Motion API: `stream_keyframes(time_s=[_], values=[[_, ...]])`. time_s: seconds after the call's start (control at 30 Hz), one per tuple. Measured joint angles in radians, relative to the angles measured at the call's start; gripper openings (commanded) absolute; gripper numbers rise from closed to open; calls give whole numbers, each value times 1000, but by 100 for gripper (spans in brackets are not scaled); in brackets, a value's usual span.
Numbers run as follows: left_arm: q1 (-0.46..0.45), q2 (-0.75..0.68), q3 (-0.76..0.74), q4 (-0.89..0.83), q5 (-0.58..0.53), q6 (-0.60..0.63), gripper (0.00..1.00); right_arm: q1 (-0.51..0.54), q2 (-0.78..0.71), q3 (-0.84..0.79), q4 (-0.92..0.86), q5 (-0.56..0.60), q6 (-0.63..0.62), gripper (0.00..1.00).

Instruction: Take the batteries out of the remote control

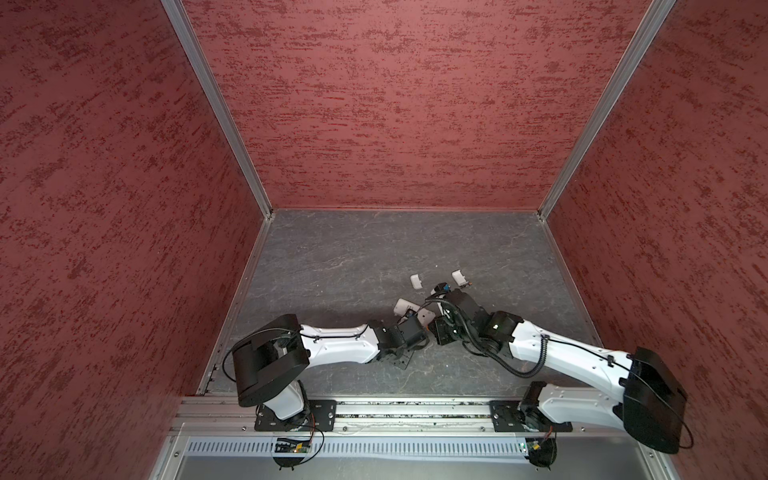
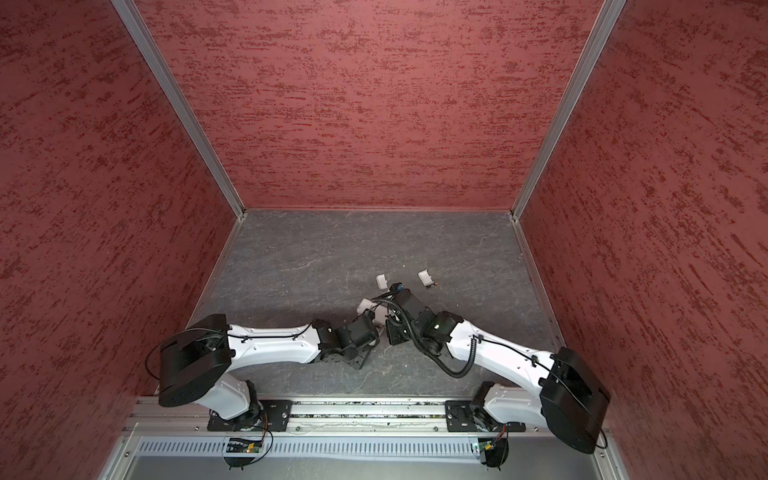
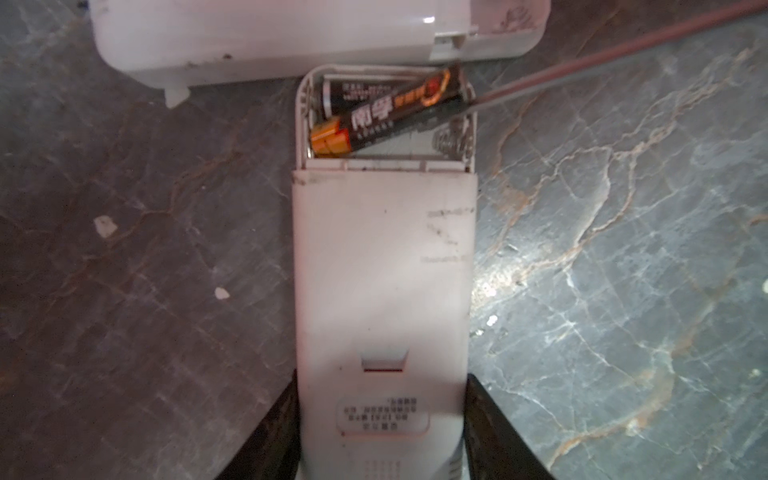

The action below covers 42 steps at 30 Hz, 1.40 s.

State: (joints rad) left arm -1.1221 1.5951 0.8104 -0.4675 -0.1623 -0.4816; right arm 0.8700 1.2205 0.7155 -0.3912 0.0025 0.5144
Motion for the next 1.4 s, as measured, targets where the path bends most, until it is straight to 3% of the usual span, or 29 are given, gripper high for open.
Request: stream_keyframes(time_s=[0.53, 0.97, 1.4], values=[[-14, -6, -13, 35, 1, -9, 33, 3, 33, -32, 138, -8, 12, 0], [-26, -6, -19, 64, 3, -30, 34, -3, 20, -21, 96, -5, 12, 0], [-35, -6, -19, 101, 51, -45, 34, -8, -100, -4, -6, 2, 13, 0]])
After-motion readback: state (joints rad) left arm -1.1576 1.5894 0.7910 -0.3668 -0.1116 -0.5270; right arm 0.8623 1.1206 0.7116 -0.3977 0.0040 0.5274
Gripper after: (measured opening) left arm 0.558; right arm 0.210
